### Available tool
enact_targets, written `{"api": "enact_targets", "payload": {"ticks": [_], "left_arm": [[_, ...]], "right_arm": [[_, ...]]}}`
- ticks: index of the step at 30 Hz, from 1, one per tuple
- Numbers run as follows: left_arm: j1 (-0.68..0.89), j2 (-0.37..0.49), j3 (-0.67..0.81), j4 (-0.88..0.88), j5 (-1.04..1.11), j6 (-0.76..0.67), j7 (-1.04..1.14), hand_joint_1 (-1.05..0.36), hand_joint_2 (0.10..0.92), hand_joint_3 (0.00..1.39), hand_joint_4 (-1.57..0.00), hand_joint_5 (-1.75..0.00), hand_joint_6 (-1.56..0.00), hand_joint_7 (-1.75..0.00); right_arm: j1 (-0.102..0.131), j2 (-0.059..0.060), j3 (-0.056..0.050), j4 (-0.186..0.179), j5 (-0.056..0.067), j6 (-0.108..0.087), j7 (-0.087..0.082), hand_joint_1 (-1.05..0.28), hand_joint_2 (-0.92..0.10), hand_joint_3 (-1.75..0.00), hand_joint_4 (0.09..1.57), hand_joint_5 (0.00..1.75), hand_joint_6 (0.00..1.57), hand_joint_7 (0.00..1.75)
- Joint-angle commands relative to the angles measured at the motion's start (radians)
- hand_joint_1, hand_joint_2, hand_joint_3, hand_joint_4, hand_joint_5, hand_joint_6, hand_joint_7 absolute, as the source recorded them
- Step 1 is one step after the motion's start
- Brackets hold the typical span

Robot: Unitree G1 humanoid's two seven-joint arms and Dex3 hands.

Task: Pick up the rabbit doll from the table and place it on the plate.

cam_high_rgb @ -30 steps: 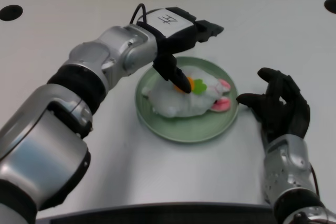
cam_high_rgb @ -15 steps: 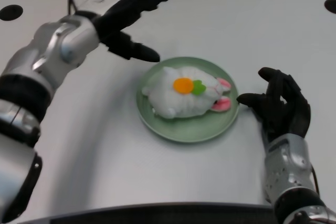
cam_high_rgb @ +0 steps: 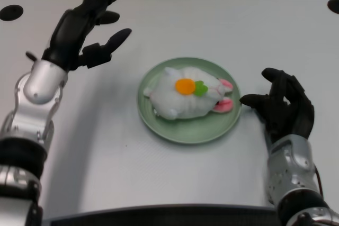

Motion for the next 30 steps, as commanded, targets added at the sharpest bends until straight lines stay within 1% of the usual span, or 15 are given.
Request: {"api": "enact_targets", "payload": {"ticks": [1,3,4,7,8,10,11,13,15,17,18,21,24,27,30], "left_arm": [[0.085,-0.041,0.059,-0.094,-0.109,0.077,-0.043,-0.65,0.921,0.59,-0.14,-1.19,-0.31,-0.26],[0.123,-0.053,0.079,-0.152,-0.149,0.137,-0.058,-0.64,0.921,0.62,-0.15,-1.22,-0.31,-0.28],[0.144,-0.062,0.093,-0.183,-0.176,0.175,-0.063,-0.63,0.921,0.62,-0.16,-1.22,-0.31,-0.29],[0.224,-0.088,0.143,-0.283,-0.28,0.281,-0.101,-0.64,0.921,0.62,-0.18,-1.28,-0.36,-0.36],[0.254,-0.098,0.164,-0.32,-0.317,0.329,-0.1,-0.65,0.921,0.62,-0.18,-1.3,-0.36,-0.38],[0.3,-0.113,0.194,-0.379,-0.365,0.397,-0.088,-0.65,0.921,0.58,-0.16,-1.36,-0.25,-0.66],[0.319,-0.118,0.205,-0.403,-0.378,0.42,-0.081,-0.64,0.921,0.58,-0.17,-1.39,-0.22,-0.74],[0.363,-0.125,0.227,-0.449,-0.402,0.464,-0.073,-0.61,0.921,0.61,-0.17,-1.43,-0.18,-0.83],[0.388,-0.13,0.24,-0.481,-0.417,0.497,-0.071,-0.6,0.921,0.62,-0.16,-1.46,-0.15,-0.86],[0.437,-0.139,0.248,-0.526,-0.416,0.526,-0.055,-0.58,0.921,0.62,-0.19,-1.48,-0.16,-0.88],[0.46,-0.143,0.25,-0.548,-0.417,0.541,-0.049,-0.57,0.921,0.62,-0.2,-1.49,-0.17,-0.89],[0.509,-0.156,0.253,-0.598,-0.421,0.584,-0.033,-0.54,0.921,0.62,-0.22,-1.5,-0.18,-0.91],[0.543,-0.165,0.26,-0.617,-0.444,0.601,-0.052,-0.52,0.921,0.62,-0.18,-1.56,-0.14,-0.94],[0.569,-0.18,0.269,-0.632,-0.458,0.619,-0.044,-0.5,0.921,0.59,-0.2,-1.6,-0.19,-0.99],[0.582,-0.188,0.27,-0.642,-0.462,0.623,-0.044,-0.48,0.921,0.61,-0.2,-1.65,-0.24,-1.0]], "right_arm": [[-0.002,0.004,0.005,-0.007,-0.007,0.004,-0.01,-0.39,-0.92,-0.45,0.82,1.4,0.61,1.21],[0.002,0.002,0.013,-0.004,-0.017,-0.01,-0.01,-0.39,-0.92,-0.46,0.8,1.42,0.61,1.21],[0.002,0.001,0.013,-0.003,-0.017,-0.008,-0.007,-0.39,-0.92,-0.46,0.79,1.43,0.61,1.22],[0.002,0.002,0.004,-0.001,-0.003,-0.003,0.008,-0.4,-0.92,-0.46,0.79,1.44,0.6,1.22],[0.003,0.003,0.004,0.0,-0.003,-0.006,0.008,-0.4,-0.92,-0.46,0.8,1.44,0.6,1.22],[0.003,0.004,0.003,-0.001,-0.003,-0.006,0.003,-0.4,-0.92,-0.46,0.8,1.44,0.62,1.22],[0.003,0.005,0.002,-0.002,-0.002,-0.004,0.002,-0.4,-0.92,-0.45,0.8,1.44,0.62,1.22],[0.004,0.006,0.001,-0.008,0.0,-0.001,0.002,-0.4,-0.92,-0.45,0.79,1.44,0.61,1.21],[0.006,0.006,0.001,-0.013,-0.001,-0.001,0.003,-0.4,-0.92,-0.45,0.78,1.44,0.61,1.21],[0.01,0.004,0.01,-0.017,-0.014,-0.01,-0.001,-0.39,-0.92,-0.46,0.78,1.44,0.61,1.21],[0.012,0.005,0.011,-0.017,-0.015,-0.012,-0.002,-0.39,-0.92,-0.46,0.78,1.44,0.61,1.21],[0.019,0.008,0.013,-0.03,-0.016,-0.007,-0.007,-0.4,-0.92,-0.45,0.79,1.42,0.62,1.2],[0.026,0.012,0.01,-0.046,-0.005,-0.001,0.004,-0.39,-0.92,-0.45,0.79,1.41,0.62,1.19],[0.03,0.011,0.014,-0.051,-0.009,0.001,-0.001,-0.38,-0.92,-0.45,0.8,1.4,0.63,1.19],[0.033,0.011,0.017,-0.056,-0.009,-0.001,0.005,-0.38,-0.92,-0.47,0.8,1.39,0.62,1.18]]}}
